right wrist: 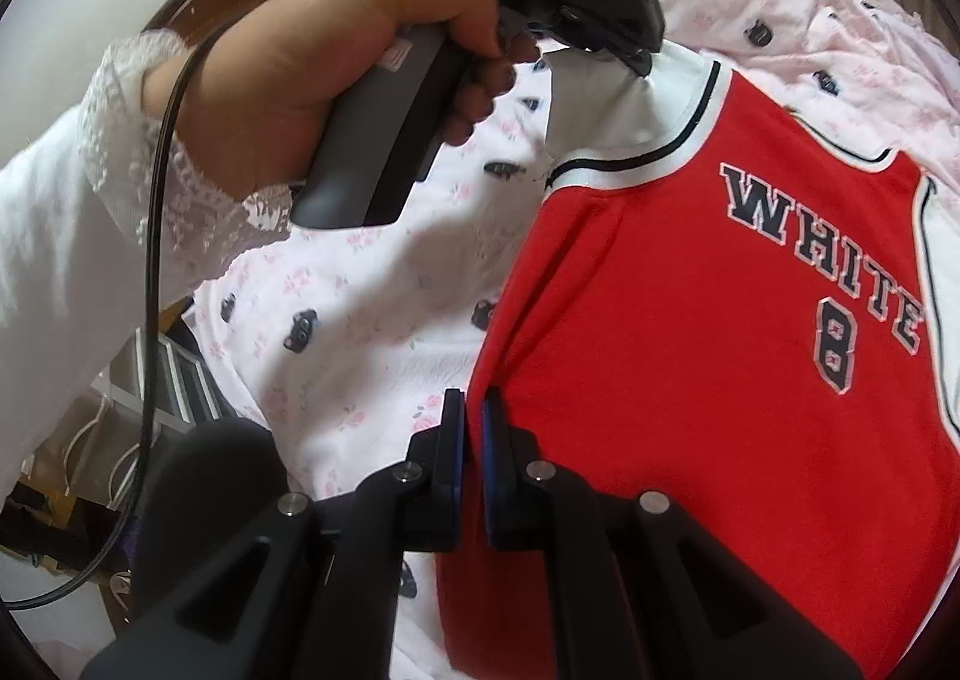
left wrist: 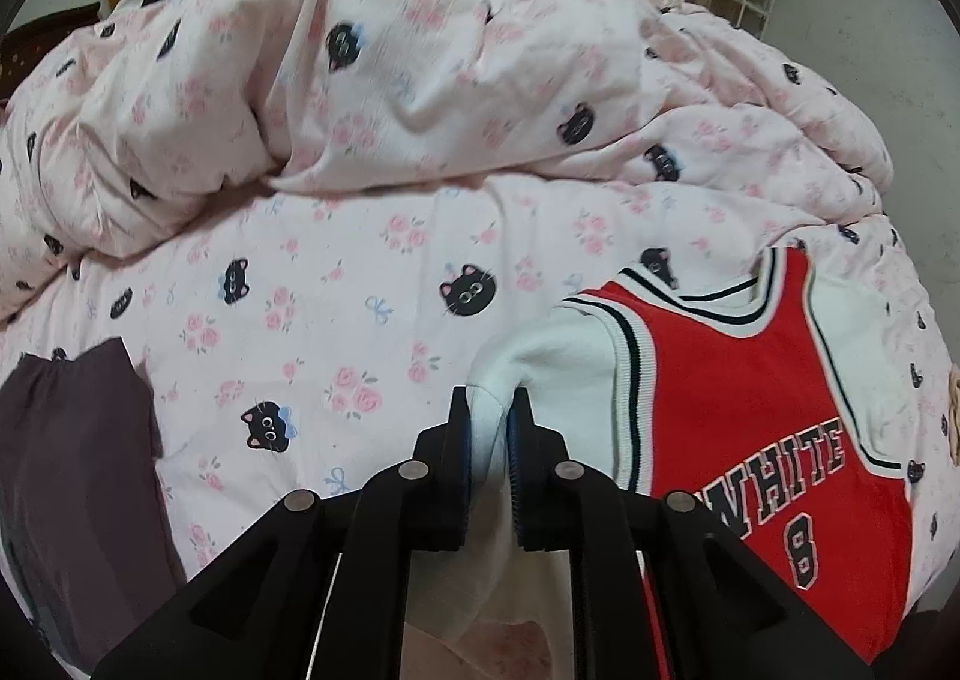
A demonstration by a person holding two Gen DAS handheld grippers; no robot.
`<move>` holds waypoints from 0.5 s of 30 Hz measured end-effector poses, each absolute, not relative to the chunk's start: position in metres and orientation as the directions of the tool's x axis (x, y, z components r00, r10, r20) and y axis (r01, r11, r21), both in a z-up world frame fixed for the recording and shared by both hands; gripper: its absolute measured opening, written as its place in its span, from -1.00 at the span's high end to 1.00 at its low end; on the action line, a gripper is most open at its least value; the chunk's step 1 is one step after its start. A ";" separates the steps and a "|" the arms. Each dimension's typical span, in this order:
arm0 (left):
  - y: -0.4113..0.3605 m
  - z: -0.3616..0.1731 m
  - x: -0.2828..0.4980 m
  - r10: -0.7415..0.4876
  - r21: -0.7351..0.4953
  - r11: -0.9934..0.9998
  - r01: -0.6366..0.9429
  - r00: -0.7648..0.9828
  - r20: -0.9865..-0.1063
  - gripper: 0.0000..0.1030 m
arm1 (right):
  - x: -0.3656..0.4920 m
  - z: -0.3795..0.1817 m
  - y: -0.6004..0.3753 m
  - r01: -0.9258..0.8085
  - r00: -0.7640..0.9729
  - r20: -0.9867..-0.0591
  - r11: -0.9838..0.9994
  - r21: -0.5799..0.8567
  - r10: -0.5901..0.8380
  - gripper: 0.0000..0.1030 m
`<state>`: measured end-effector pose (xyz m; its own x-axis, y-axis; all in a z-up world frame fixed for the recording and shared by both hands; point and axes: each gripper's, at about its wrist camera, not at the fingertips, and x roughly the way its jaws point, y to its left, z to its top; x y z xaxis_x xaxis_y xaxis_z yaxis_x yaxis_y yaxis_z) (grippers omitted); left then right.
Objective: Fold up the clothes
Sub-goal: 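Lift the jersey with both tools and shake it out in the air, then lay the jersey flat on the duvet and open both tools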
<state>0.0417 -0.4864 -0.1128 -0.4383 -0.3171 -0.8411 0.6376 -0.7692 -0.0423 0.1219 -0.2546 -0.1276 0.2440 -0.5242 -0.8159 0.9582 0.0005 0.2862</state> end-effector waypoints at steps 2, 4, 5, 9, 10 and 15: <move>-0.494 -0.122 0.044 -0.317 -0.056 -0.750 0.658 -0.434 -0.843 0.71 | 0.126 -0.134 -0.256 0.957 0.250 -0.816 0.005 0.290 -0.521 0.71; -0.502 -0.126 0.047 -0.336 -0.054 -0.730 0.681 -0.427 -0.840 0.71 | 0.132 -0.137 -0.257 0.956 0.259 -0.806 0.024 0.292 -0.532 0.31; -0.507 -0.127 0.050 -0.358 -0.041 -0.718 0.695 -0.419 -0.834 0.71 | 0.136 -0.137 -0.257 0.958 0.258 -0.802 0.038 0.283 -0.539 0.24; -0.524 -0.124 0.071 -0.390 -0.064 -0.674 0.736 -0.428 -0.815 0.71 | 0.159 -0.132 -0.249 0.973 0.232 -0.789 0.119 0.200 -0.569 -0.11; -0.526 -0.121 0.078 -0.393 -0.076 -0.666 0.742 -0.436 -0.810 0.71 | 0.162 -0.130 -0.246 0.973 0.230 -0.785 0.134 0.186 -0.576 -0.17; -0.519 -0.102 0.112 -0.407 -0.109 -0.668 0.736 -0.484 -0.775 0.71 | 0.169 -0.114 -0.229 0.977 0.206 -0.753 0.180 0.117 -0.625 -0.26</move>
